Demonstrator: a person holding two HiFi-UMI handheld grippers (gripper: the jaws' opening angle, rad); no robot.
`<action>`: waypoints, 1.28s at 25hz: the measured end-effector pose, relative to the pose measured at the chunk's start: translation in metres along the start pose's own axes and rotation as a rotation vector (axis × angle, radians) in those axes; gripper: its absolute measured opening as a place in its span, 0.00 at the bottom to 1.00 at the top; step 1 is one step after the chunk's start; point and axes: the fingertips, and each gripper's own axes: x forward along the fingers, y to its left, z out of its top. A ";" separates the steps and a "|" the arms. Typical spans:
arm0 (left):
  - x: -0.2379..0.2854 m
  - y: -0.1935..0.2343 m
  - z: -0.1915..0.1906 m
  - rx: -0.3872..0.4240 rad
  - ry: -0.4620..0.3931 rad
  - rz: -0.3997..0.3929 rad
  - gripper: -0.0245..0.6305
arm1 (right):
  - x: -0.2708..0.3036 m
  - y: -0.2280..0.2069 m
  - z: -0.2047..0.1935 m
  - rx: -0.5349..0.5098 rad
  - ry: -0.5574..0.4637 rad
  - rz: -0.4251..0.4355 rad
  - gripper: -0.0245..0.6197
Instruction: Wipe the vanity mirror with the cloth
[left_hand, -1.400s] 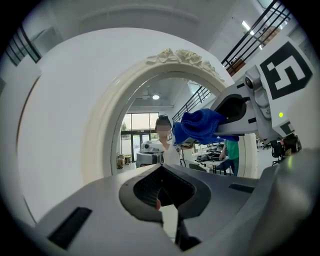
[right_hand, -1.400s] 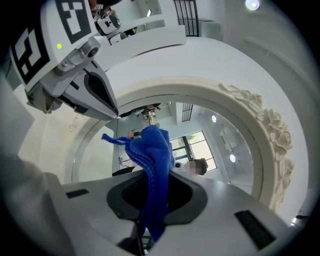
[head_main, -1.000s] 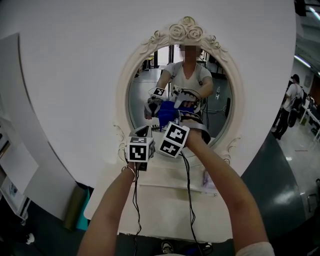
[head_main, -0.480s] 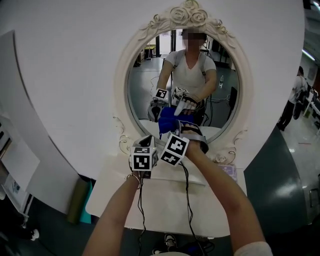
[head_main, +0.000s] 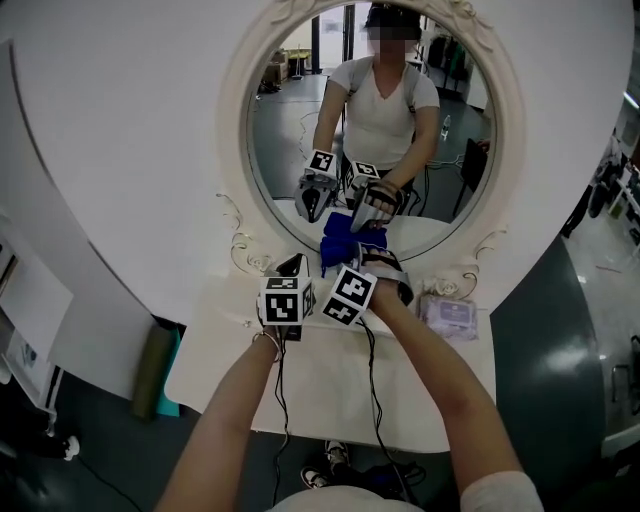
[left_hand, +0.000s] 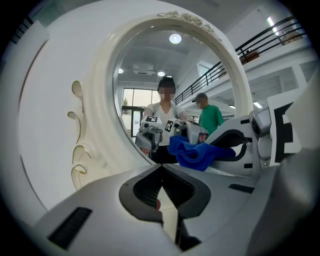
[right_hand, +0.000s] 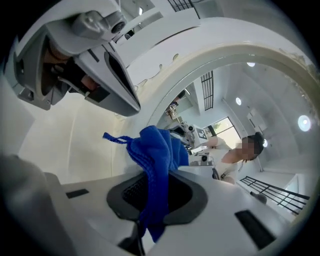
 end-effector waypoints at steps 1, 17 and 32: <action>0.002 -0.001 -0.005 -0.002 0.008 -0.002 0.04 | 0.004 0.007 -0.004 0.006 0.007 0.017 0.14; -0.002 -0.003 0.035 0.020 -0.053 0.008 0.05 | -0.015 -0.024 -0.010 0.013 -0.006 0.044 0.14; -0.051 -0.088 0.302 0.156 -0.428 -0.090 0.05 | -0.197 -0.330 0.014 -0.119 -0.043 -0.492 0.14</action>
